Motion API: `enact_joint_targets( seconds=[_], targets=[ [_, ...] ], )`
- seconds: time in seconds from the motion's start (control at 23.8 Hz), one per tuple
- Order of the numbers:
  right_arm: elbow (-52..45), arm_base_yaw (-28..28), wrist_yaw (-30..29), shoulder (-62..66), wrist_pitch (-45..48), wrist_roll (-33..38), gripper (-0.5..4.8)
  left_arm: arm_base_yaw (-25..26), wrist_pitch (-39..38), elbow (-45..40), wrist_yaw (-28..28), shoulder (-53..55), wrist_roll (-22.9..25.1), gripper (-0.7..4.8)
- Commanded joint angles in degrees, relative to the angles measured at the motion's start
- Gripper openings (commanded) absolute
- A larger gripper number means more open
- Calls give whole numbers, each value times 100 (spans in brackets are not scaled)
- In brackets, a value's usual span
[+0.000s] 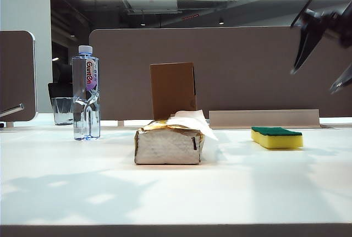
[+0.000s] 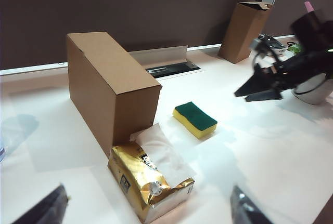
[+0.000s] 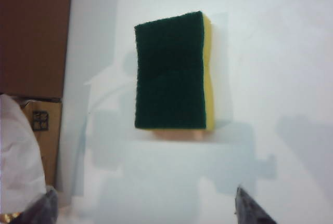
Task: Move the sponge from right to left to wipe the table, avoiding obstacles on the table, and finally reaching the bottle of mineral water.
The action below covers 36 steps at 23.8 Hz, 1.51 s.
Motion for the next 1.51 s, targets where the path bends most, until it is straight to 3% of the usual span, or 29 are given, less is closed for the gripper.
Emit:
enact_joint_targets(
  seconds=[0.04, 0.38, 1.09, 1.26, 1.39, 1.51],
  targets=[
    [457, 31, -83, 654, 186, -33, 436, -2, 46, 39, 39, 44, 26, 404],
    [1263, 114, -48, 1735, 269, -33, 436, -2, 42, 39, 39, 46, 22, 404],
    [1360, 468, 367, 2496, 730, -28, 430, -2, -168, 39, 39, 44, 24, 404],
    [1360, 509, 570, 2579, 841, -28, 415, -2, -168, 39, 39, 44, 24, 404],
    [1360, 533, 625, 2612, 929, -31, 346, -2, -168, 39, 37, 44, 24, 404],
    [1360, 540, 638, 2653, 1025, -28, 334, -2, -168, 39, 37, 44, 26, 404]
  ],
)
